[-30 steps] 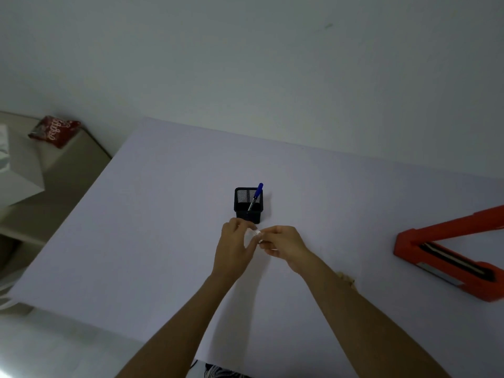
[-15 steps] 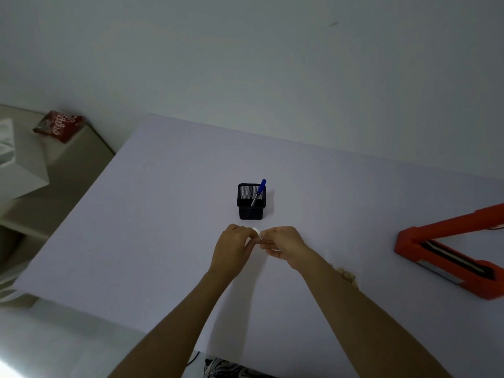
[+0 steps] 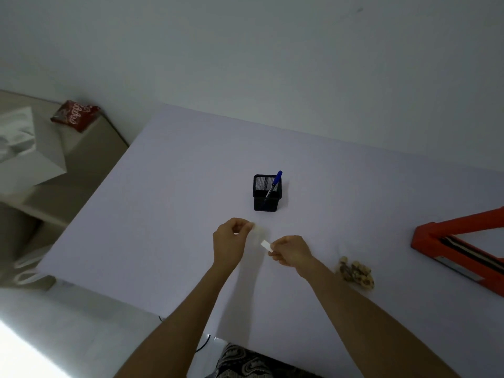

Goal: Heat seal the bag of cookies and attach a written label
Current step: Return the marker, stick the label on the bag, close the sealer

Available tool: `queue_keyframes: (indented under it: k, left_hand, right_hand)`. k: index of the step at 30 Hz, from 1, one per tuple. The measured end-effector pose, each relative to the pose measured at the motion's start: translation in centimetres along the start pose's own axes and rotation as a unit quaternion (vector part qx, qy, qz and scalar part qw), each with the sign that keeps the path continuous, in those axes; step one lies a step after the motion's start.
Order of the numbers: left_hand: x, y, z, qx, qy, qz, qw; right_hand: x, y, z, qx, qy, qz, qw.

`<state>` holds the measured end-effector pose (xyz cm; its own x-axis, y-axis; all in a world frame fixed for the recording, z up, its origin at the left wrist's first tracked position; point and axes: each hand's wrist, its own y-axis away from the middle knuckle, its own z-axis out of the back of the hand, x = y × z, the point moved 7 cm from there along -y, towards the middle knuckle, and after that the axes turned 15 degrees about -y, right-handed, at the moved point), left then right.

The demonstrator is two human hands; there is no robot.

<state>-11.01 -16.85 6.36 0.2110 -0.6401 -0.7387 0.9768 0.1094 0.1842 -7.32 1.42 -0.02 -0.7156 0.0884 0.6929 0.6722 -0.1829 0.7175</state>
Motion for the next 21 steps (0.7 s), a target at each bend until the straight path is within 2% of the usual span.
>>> queue_keyframes:
  k: [6,8,10,12,14,17,21]
  left_hand:
    - [2.0,0.2,1.3,0.008,0.008,0.025,1.0]
    - [2.4,0.0,1.8,0.006,0.003,0.026,1.0]
    - [2.4,-0.2,2.4,-0.007,-0.009,0.018,1.0]
    - [1.9,-0.4,2.8,-0.02,-0.018,-0.001,1.0]
    - [1.0,-0.4,2.9,-0.026,-0.025,-0.031,0.999]
    - [-0.9,-0.4,2.6,-0.027,-0.051,-0.101,0.993]
    - [-3.4,0.1,2.1,-0.023,-0.076,-0.178,0.981]
  right_hand:
    - [-1.5,-0.3,-1.5,-0.033,0.193,0.054,0.979]
    - [-0.5,0.4,-1.8,-0.071,0.201,0.097,0.972]
    - [1.0,1.4,-2.4,-0.089,0.114,0.128,0.981]
    - [2.2,2.6,-3.6,-0.063,-0.028,0.128,0.989]
    - [3.5,3.9,-4.7,-0.036,-0.112,0.128,0.985]
    - [4.9,5.1,-5.5,-0.02,-0.183,0.12,0.975]
    - [5.9,6.0,-4.7,-0.037,-0.227,0.122,0.966]
